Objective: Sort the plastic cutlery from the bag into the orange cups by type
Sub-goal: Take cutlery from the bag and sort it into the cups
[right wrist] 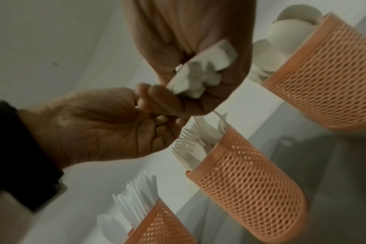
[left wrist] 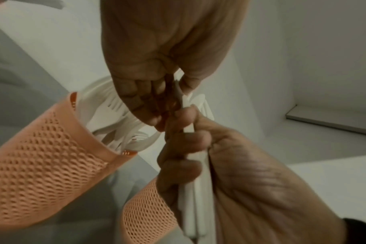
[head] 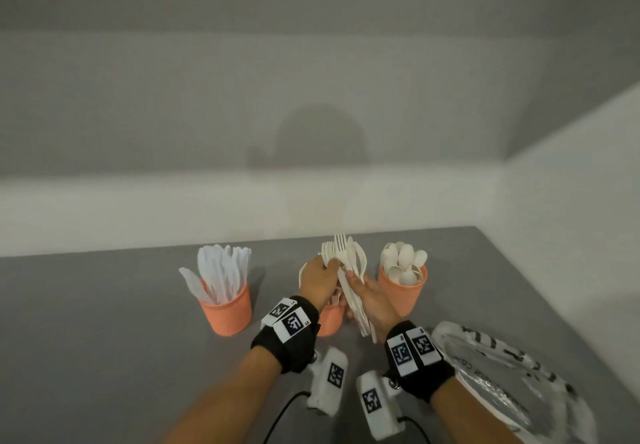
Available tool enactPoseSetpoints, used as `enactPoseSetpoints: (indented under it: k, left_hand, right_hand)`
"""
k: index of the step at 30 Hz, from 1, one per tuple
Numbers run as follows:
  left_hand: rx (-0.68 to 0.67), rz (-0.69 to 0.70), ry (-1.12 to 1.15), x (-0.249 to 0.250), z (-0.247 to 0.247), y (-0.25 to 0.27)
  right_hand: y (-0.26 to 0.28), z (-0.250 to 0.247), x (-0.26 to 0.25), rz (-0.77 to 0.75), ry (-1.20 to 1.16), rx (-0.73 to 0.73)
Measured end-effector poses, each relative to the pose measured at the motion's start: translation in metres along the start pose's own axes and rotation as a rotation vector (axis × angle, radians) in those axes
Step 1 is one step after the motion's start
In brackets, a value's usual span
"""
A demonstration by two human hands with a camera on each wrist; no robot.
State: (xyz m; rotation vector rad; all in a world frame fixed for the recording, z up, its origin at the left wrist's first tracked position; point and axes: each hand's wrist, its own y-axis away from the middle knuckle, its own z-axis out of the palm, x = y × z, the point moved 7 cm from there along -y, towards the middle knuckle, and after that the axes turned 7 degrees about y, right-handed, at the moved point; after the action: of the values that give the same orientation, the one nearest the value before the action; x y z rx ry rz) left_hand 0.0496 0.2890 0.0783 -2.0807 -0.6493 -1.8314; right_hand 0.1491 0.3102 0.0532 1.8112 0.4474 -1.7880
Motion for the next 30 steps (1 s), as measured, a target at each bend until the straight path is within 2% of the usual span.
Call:
enactPoseSetpoints:
  k: [3, 6, 8, 11, 14, 17, 20, 26, 30]
  left_hand:
    - [0.058, 0.003, 0.061, 0.006, 0.0, -0.001]
    - [0.176, 0.014, 0.344, 0.017, -0.007, 0.001]
    - [0.227, 0.02, 0.452, 0.02, -0.01, 0.001]
    - [0.168, 0.005, 0.348, 0.018, 0.002, -0.001]
    - [0.004, -0.076, 0.242, 0.011, 0.029, 0.006]
    - [-0.152, -0.124, 0.246, 0.01, 0.058, 0.021]
    - [-0.232, -0.146, 0.277, 0.014, 0.078, 0.032]
    - [-0.204, -0.205, 0.281, 0.009, 0.093, 0.032]
    - [-0.127, -0.163, 0.218, 0.01, 0.093, 0.032]
  right_hand:
    - [0.005, -0.012, 0.002, 0.009, 0.005, 0.054]
    - [0.012, -0.03, 0.004, 0.067, 0.023, 0.158]
    - [0.016, -0.04, 0.005, 0.096, 0.025, 0.192]
    - [0.02, -0.052, 0.003, 0.082, 0.036, 0.195]
    - [0.027, -0.057, 0.001, 0.081, -0.004, 0.149]
    - [0.032, -0.061, -0.001, 0.078, -0.017, 0.106]
    - [0.036, -0.066, 0.0, 0.086, -0.025, 0.089]
    - [0.044, -0.076, 0.002, 0.127, -0.058, 0.032]
    - [0.052, -0.079, 0.002, 0.119, -0.022, 0.015]
